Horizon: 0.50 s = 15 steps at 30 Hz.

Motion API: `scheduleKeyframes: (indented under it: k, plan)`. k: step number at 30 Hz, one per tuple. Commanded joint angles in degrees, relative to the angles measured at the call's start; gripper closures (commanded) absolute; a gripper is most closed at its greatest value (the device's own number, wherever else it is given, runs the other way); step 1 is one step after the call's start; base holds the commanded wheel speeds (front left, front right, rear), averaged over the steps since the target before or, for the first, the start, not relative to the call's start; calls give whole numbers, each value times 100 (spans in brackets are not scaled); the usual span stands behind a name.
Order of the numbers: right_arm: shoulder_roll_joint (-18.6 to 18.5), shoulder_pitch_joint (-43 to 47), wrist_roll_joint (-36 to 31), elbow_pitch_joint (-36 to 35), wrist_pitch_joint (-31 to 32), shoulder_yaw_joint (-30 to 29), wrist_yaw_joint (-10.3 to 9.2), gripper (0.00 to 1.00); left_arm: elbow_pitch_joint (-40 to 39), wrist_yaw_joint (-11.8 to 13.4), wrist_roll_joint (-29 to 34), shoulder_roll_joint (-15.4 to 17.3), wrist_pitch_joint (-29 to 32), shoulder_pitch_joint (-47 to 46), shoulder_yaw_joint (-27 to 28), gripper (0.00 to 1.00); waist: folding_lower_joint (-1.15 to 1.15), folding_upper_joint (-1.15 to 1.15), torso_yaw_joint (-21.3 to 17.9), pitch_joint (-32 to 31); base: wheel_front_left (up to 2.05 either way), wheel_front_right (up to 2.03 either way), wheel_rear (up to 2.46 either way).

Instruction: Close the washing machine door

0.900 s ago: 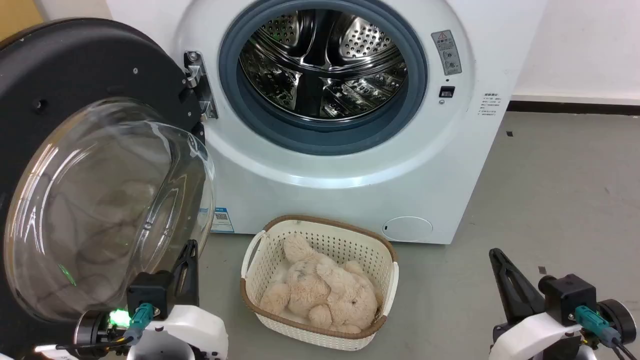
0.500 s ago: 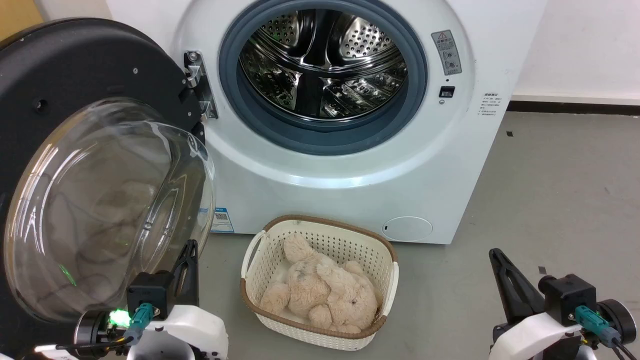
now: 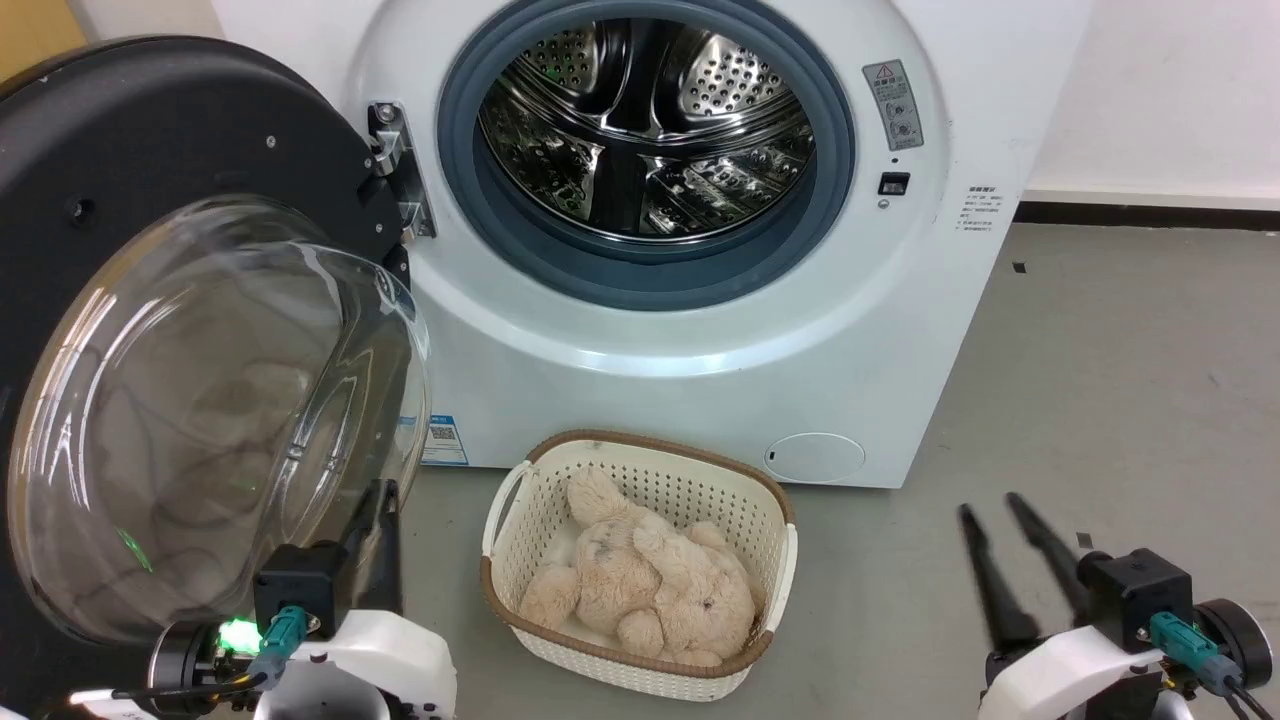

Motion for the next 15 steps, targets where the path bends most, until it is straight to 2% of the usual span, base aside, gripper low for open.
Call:
scheduleKeyframes:
  k: [1, 9, 10, 11, 12, 15]
  plan:
    - [0, -3, 9, 4, -12, -5, 0, 0, 3, 11, -2, 0, -12, -2, 1, 0, 0, 0, 0, 2, 0, 0, 0]
    - [2, -18, 89, 14, -107, -71, 0, 0, 11, 141, -9, 0, -108, -21, -56, 0, 0, 0, 5, 16, 0, 0, 0]
    - [2, -19, 100, 14, -119, -80, 0, 0, 10, 157, -8, 0, -120, -25, -64, 16, 0, 0, 6, 18, 0, 0, 0]
    - [3, -21, 110, 15, -131, -89, 0, 0, 7, 172, -6, 1, -132, -30, -72, 75, 0, 0, 9, 20, 0, 0, 0]
    - [3, -22, 121, 16, -143, -98, 0, 0, 5, 185, -6, 1, -144, -34, -80, 100, 0, 0, 12, 23, 0, 0, 0]
    - [4, -26, 153, 17, -179, -128, 1, 0, -9, 218, -8, 8, -180, -58, -102, 100, 0, 0, 30, 31, 0, 0, 0]
